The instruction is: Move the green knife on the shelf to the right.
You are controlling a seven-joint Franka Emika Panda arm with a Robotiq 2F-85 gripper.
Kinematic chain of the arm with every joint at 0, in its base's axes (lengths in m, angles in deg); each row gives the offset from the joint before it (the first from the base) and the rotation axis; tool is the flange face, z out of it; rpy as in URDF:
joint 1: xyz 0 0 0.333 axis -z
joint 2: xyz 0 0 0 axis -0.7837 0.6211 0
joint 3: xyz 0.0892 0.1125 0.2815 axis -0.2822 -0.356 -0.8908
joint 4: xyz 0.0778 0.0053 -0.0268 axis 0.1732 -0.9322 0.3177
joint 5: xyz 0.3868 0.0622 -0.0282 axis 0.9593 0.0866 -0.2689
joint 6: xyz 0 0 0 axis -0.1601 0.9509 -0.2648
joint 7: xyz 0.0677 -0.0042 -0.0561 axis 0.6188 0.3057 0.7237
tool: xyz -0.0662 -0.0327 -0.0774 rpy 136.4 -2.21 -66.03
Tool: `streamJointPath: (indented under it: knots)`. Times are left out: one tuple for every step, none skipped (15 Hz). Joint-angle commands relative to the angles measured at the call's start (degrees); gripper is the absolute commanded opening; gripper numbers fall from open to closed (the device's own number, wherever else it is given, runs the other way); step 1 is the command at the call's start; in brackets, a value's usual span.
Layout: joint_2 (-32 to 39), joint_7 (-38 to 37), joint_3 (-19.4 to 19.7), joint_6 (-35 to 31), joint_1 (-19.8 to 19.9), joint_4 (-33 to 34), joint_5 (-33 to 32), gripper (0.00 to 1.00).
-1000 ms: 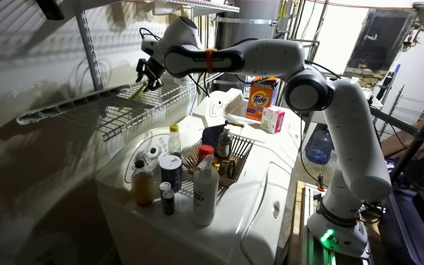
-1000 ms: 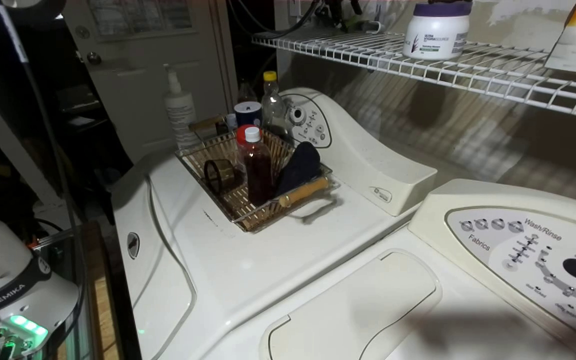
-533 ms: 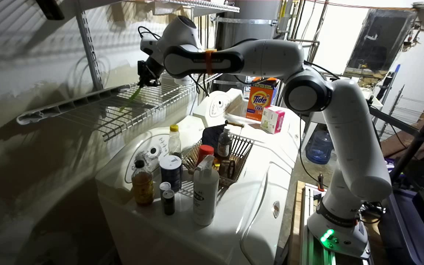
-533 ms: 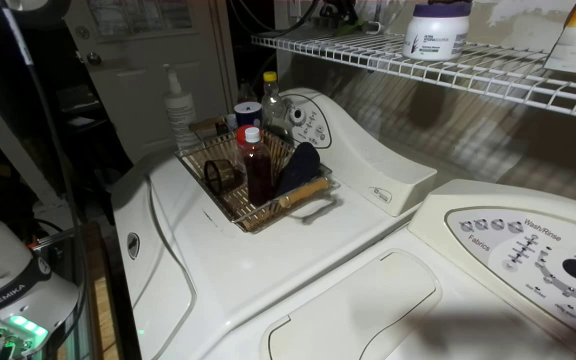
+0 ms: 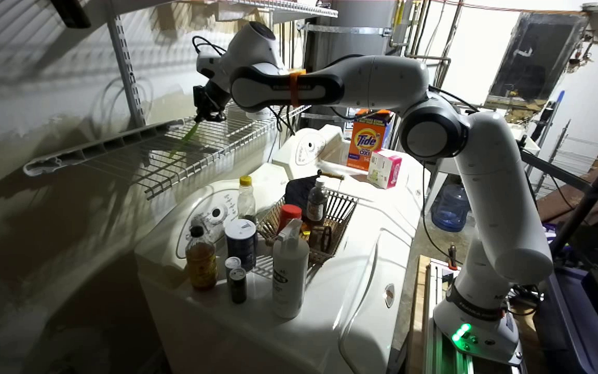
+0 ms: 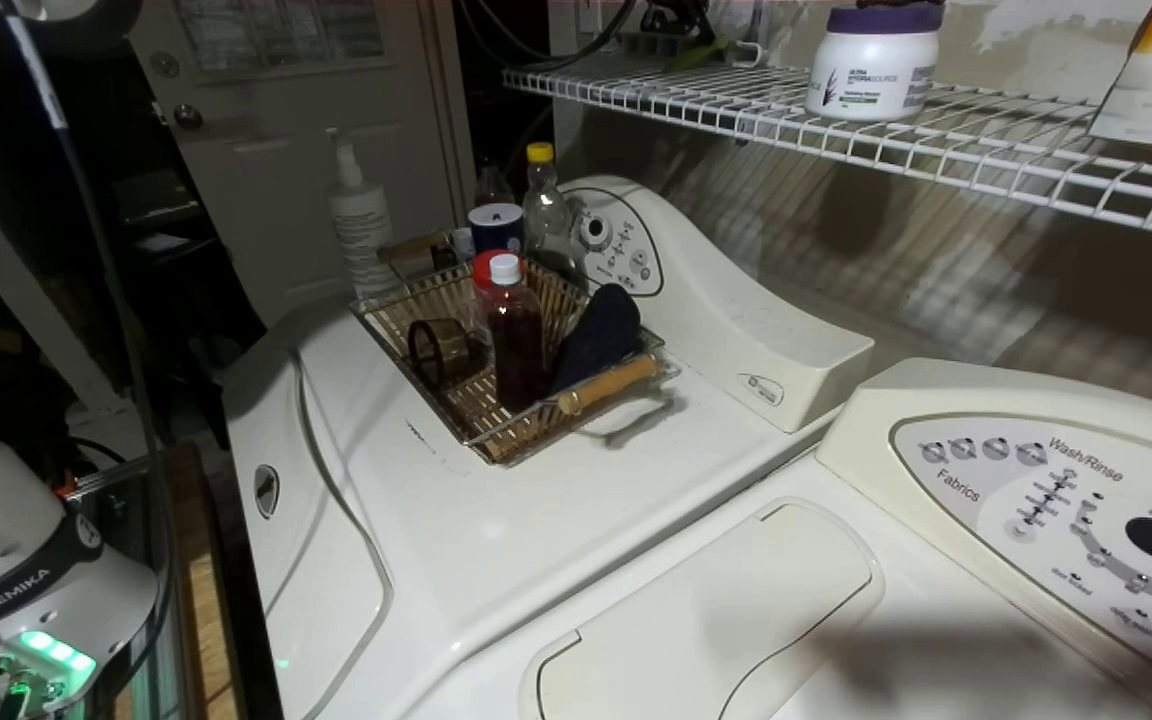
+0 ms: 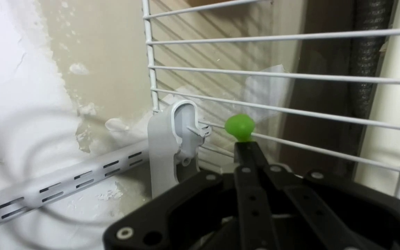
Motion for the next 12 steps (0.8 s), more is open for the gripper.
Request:
streamJointPath:
  knots:
    - [1.6, -0.3, 1.5, 1.0, -0.9, 3.1, -2.7, 0.00]
    - [1.6, -0.2, 1.5, 1.1, -0.9, 3.1, -3.0, 0.00]
    - [1.5, -0.3, 1.7, 1.0, -1.0, 3.2, -3.3, 0.00]
    - [1.5, -0.4, 1.9, 1.0, -1.0, 3.3, -3.6, 0.00]
    - [1.4, -0.5, 2.0, 1.0, -1.0, 3.5, -3.8, 0.00]
    - [1.4, -0.5, 2.1, 1.0, -0.9, 3.6, -4.0, 0.00]
    - [1.3, -0.6, 2.4, 0.9, -0.9, 3.7, -4.2, 0.00]
    - [1.2, -0.8, 2.5, 1.0, -0.7, 3.9, -4.0, 0.00]
    - [1.2, -0.9, 2.7, 0.9, -0.7, 4.1, -3.9, 0.00]
    - [1.2, -1.0, 3.1, 0.9, -0.7, 4.3, -3.9, 0.00]
    - [1.2, -1.1, 3.4, 1.0, -0.7, 4.5, -3.9, 0.00]
    - [1.2, -1.0, 3.7, 1.1, -0.7, 4.6, -3.9, 0.00]
